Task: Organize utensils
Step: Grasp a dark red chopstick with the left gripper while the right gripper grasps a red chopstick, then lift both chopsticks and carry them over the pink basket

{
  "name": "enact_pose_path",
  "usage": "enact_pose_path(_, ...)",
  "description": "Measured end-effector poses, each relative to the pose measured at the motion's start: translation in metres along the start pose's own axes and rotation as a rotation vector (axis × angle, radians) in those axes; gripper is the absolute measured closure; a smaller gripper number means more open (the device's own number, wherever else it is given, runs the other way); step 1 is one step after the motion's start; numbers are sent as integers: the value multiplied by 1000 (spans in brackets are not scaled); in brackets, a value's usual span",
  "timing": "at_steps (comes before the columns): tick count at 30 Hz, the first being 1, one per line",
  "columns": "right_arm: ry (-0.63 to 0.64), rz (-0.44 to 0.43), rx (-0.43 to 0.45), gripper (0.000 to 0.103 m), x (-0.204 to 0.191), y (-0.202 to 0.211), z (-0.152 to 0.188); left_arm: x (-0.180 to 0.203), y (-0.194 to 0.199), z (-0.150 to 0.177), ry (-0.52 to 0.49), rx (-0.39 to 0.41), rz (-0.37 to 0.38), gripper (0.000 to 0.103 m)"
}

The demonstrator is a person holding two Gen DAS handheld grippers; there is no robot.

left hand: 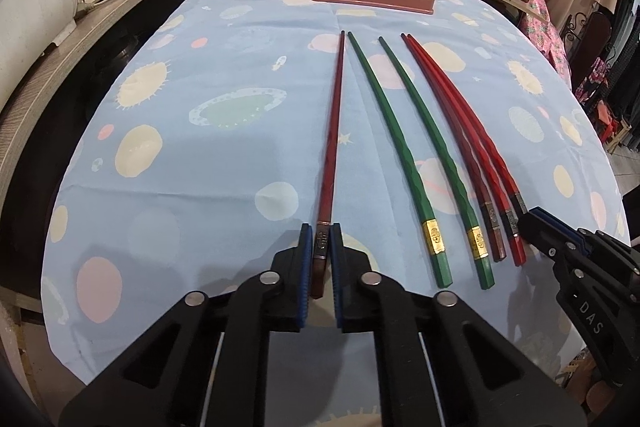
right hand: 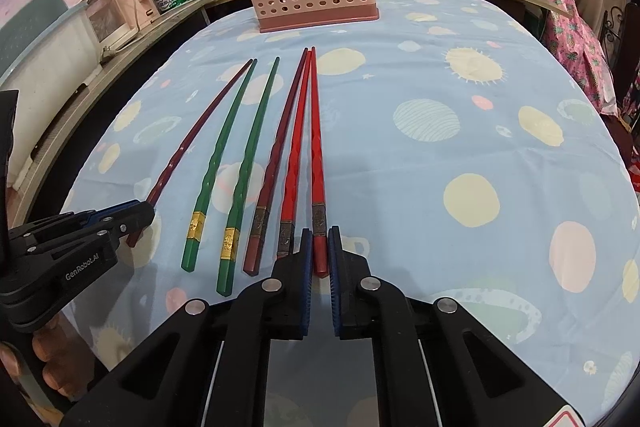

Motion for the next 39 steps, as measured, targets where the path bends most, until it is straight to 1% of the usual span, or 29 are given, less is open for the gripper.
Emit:
enact_pose_path(8,-25,-12,9,96,5,6,-1,2,6,1,10,-16,48,96)
enact_pose_path(12,-40,-21,30,96,7,17,-5,1,18,-2,20,-3,67,96)
enact_pose_path(16,-58,-35,72,96,9,35,-16,-1,36,-10,31,23,95,96)
enact_pose_path(26,-99,-73,200,96,19,89,-63,-9,81,-42,66,101,132,96)
enact_pose_path(31,-133,-92,238,96,30,106,-86,-16,102,-63,68,156,121,97)
enact_pose_path(36,-158,-101,291,96,41,123,-114,-20,124,-92,68,224,110,98)
enact_pose_path(39,-164,-101,328,96,45,133,-129,-22,128,-104,75,237,109,98)
Point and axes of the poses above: each gripper's, at about its wrist camera, not at the fingertips, and y roughly against the way its jaws point, x to its right, z to its underside, the point moved 6 cm from there along -y, roughly the way its jaws point, and after that the axes turned 8 degrees about -x, right-handed, at the moved point
